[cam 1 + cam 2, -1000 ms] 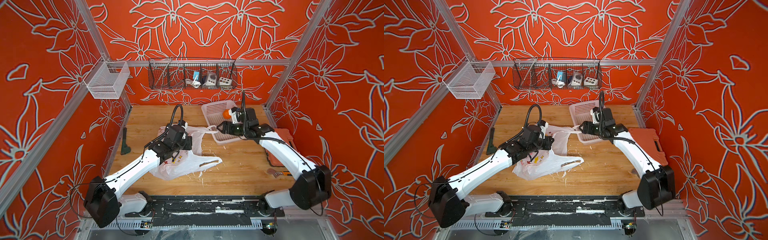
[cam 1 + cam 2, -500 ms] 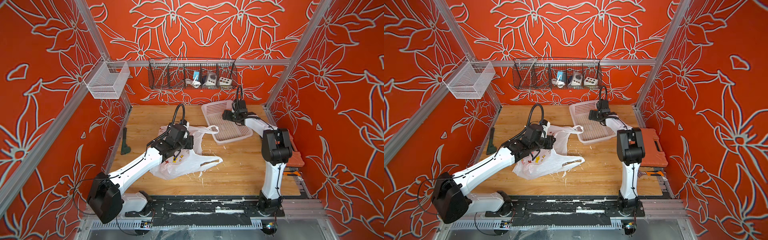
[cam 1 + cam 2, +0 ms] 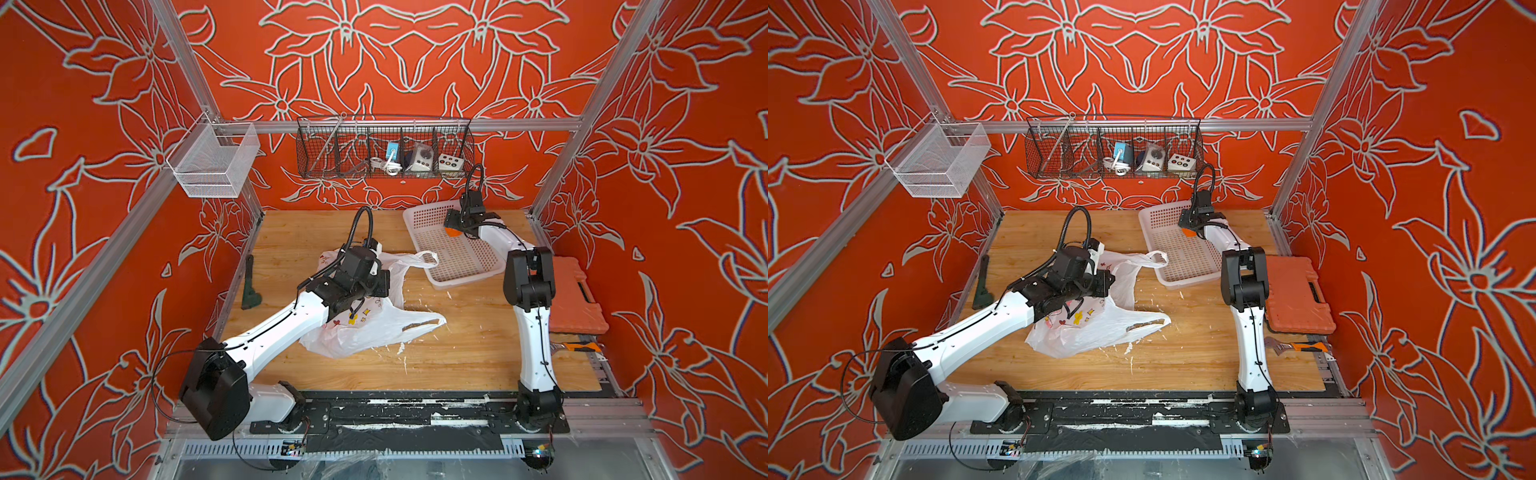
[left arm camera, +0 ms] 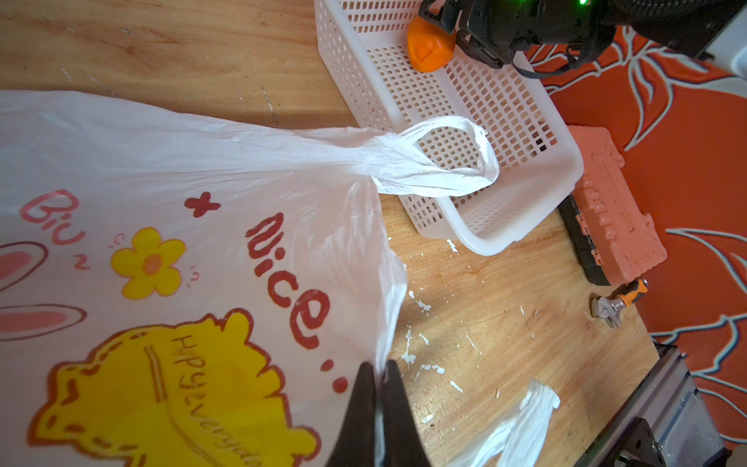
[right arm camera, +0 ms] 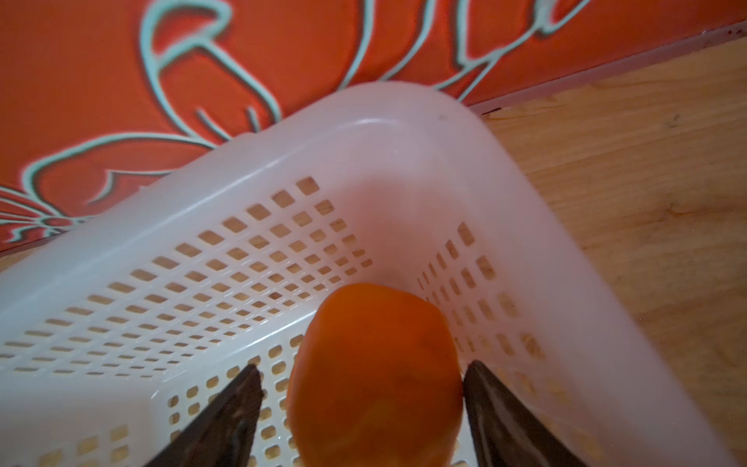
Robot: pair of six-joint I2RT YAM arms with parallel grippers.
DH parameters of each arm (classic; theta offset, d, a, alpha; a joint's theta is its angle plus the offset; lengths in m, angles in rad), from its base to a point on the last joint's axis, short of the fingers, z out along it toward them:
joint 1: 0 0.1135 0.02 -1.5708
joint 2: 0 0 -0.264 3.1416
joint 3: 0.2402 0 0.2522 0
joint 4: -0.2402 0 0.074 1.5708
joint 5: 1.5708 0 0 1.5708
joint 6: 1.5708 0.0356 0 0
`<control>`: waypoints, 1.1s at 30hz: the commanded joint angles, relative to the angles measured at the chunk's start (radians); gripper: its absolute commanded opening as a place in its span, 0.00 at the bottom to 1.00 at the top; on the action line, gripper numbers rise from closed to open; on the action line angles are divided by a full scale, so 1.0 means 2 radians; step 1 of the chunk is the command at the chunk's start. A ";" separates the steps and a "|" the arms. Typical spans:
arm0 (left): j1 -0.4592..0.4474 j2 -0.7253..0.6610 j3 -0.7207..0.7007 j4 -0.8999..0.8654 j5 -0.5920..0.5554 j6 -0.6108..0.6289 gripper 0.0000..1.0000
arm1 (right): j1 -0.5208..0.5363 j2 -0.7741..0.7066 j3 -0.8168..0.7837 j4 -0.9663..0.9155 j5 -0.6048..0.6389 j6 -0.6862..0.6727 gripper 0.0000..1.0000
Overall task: Place the oranges into plastic bags & tie knots
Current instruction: Pick up the orange from the basket.
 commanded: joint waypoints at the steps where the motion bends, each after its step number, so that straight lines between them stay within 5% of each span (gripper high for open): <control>1: 0.001 0.003 0.008 0.008 0.004 0.003 0.00 | -0.004 0.024 0.025 -0.044 0.016 0.019 0.77; 5: 0.001 0.005 0.009 0.009 0.004 0.004 0.00 | -0.004 0.028 0.022 -0.038 0.004 0.019 0.79; 12: 0.001 0.005 0.010 0.008 0.003 0.002 0.00 | -0.006 0.026 0.035 -0.045 0.010 0.009 0.47; 17: 0.001 0.005 0.011 0.008 0.002 -0.001 0.00 | -0.006 -0.011 0.013 -0.048 0.005 -0.003 0.33; 26: 0.001 -0.004 0.020 0.003 -0.014 -0.006 0.00 | 0.003 -0.263 -0.274 0.052 -0.136 0.037 0.23; 33: 0.001 -0.015 0.019 0.003 -0.009 -0.007 0.00 | 0.072 -0.459 -0.483 0.094 -0.208 0.083 0.21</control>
